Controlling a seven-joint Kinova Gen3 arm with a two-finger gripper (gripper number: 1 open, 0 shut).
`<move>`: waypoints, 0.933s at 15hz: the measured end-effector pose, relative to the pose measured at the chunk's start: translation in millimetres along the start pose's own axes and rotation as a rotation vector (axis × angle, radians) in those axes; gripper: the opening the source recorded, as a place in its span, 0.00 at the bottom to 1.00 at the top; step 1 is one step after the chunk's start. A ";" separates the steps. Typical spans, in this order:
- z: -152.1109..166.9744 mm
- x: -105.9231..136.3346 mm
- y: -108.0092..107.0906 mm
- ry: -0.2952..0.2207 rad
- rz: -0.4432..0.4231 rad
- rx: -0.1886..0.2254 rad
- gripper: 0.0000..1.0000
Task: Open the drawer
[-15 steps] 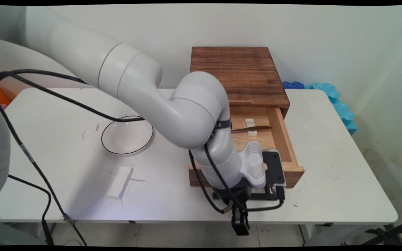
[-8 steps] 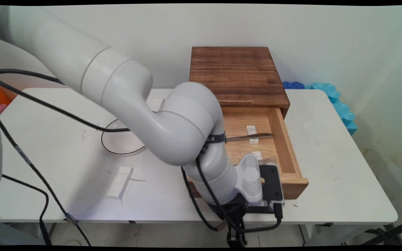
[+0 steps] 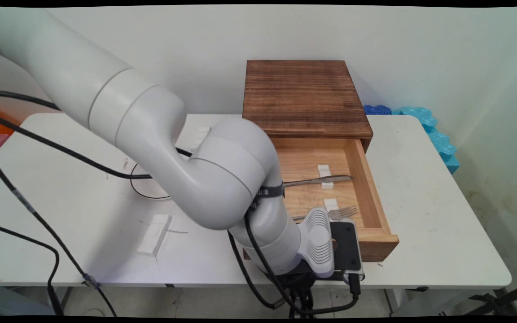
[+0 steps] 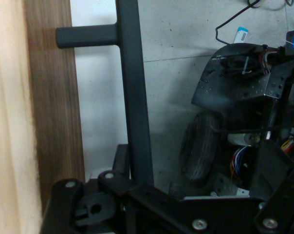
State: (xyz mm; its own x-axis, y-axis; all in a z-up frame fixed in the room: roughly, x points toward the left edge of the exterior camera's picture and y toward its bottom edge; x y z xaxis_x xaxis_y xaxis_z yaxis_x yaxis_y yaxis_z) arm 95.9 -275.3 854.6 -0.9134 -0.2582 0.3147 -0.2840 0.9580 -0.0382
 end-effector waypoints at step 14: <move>17.0 1.4 3.8 0.013 0.008 0.004 1.00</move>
State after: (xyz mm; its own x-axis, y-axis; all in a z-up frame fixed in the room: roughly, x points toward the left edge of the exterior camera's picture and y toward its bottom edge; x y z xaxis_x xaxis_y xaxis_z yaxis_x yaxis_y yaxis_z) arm 88.6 -274.2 838.8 -0.9118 -0.2490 0.3264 -0.2779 0.9596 -0.0444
